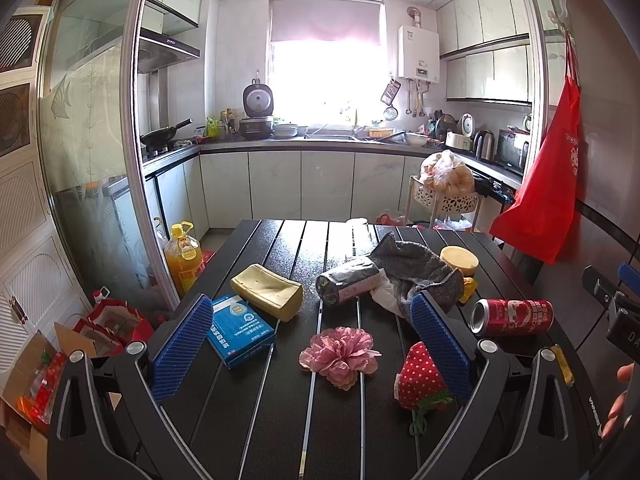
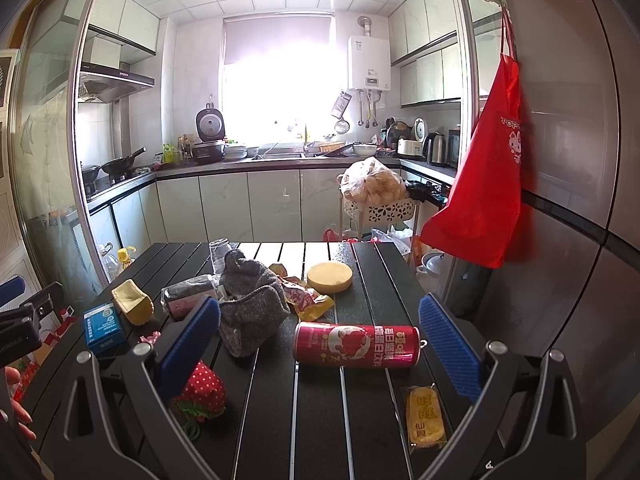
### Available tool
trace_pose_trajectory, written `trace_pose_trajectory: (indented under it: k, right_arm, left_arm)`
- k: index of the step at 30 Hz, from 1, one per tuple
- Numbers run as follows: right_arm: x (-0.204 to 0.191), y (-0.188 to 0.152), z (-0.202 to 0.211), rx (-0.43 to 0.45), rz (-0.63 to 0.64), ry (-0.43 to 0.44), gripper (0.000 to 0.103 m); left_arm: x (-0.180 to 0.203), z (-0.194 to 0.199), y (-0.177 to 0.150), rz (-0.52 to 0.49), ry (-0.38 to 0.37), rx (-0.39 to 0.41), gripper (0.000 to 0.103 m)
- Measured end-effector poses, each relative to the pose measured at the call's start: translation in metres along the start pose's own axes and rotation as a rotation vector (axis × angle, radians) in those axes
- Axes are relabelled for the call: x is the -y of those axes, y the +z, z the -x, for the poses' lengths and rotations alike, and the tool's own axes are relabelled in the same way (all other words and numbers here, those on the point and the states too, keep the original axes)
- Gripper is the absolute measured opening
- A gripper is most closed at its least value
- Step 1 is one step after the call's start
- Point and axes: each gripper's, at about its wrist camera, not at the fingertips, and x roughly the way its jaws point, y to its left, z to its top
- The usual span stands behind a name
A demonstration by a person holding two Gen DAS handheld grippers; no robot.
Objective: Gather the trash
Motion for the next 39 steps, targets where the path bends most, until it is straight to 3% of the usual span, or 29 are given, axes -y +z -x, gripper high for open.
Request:
trace_pose_trajectory:
  k: [39]
  right_arm:
    - [0.0022, -0.0065, -0.001, -0.011, 0.0, -0.003, 0.1]
  left_arm:
    - [0.0008, 0.0007, -0.0021, -0.001, 0.001, -0.001, 0.095]
